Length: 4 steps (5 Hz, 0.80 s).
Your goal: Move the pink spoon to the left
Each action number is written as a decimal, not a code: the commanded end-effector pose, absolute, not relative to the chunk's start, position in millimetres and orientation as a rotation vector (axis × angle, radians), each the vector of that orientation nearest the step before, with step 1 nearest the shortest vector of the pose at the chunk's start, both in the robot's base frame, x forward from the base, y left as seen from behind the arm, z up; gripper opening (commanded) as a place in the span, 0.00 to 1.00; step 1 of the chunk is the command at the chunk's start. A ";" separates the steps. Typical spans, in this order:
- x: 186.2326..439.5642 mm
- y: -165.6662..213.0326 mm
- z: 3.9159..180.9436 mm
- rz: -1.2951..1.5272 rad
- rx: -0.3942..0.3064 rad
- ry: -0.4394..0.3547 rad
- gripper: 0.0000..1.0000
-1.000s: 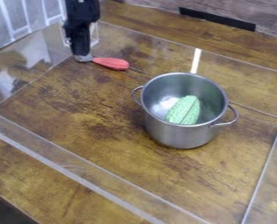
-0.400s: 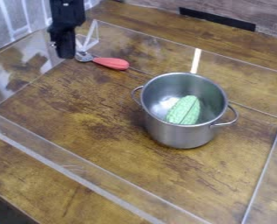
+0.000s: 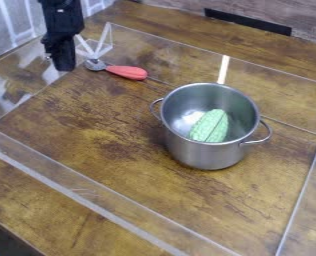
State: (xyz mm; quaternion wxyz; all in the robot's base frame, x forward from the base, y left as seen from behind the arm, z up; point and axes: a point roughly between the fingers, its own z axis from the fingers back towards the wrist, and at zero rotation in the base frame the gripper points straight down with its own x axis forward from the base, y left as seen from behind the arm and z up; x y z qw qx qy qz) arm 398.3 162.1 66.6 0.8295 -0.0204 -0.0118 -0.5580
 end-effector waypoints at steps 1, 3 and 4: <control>401.0 178.4 111.2 -1.180 0.058 -0.114 1.00; 407.1 182.6 102.8 -1.202 0.040 -0.141 1.00; 409.3 182.3 98.7 -1.207 0.033 -0.158 1.00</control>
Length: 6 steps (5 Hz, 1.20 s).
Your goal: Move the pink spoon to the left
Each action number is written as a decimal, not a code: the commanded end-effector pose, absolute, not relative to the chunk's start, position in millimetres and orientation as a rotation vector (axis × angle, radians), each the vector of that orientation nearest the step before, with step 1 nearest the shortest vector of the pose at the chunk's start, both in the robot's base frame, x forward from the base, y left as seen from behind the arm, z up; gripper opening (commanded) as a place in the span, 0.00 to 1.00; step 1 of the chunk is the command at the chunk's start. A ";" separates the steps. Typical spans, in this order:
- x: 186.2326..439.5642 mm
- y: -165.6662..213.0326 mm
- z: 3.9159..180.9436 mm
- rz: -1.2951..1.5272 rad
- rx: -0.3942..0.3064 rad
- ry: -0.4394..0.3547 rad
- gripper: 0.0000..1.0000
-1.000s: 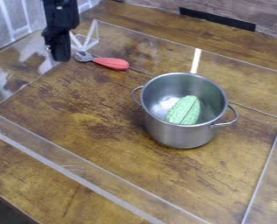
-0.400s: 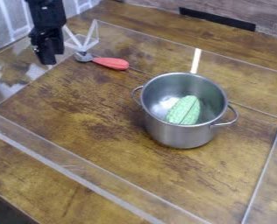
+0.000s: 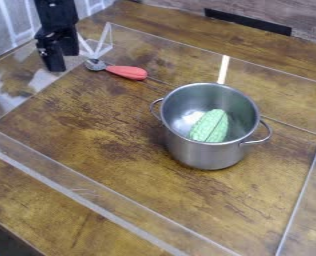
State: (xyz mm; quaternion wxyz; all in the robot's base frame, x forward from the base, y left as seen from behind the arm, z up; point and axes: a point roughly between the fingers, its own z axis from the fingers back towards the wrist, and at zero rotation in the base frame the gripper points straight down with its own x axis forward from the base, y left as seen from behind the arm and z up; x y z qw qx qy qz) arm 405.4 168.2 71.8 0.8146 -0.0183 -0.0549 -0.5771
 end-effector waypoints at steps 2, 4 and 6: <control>412.5 185.9 90.0 -1.213 0.010 -0.190 1.00; 413.9 187.7 84.8 -1.211 -0.027 -0.205 1.00; 414.7 189.5 82.0 -1.207 -0.066 -0.212 1.00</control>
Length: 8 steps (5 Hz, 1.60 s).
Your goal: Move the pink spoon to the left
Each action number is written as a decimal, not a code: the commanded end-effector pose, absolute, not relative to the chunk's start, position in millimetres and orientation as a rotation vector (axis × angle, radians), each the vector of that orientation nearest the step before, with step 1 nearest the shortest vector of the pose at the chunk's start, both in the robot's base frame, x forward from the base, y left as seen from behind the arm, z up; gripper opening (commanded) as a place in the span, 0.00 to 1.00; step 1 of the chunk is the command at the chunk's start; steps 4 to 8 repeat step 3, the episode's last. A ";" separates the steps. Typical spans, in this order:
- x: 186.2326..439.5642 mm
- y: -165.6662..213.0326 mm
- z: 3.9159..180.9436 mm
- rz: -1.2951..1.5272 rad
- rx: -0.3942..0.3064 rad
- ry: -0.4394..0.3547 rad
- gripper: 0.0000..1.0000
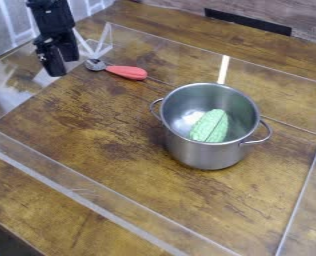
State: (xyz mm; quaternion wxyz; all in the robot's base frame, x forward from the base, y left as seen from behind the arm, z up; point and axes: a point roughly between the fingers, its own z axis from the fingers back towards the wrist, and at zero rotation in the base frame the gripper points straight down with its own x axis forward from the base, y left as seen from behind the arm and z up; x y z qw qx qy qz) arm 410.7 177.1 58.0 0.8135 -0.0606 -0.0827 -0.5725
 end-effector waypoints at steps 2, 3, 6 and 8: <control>415.5 191.5 79.7 -1.201 -0.108 -0.220 1.00; 417.7 191.2 78.7 -1.204 -0.127 -0.220 1.00; 417.7 191.2 78.7 -1.204 -0.127 -0.220 1.00; 417.7 191.2 78.7 -1.204 -0.127 -0.220 1.00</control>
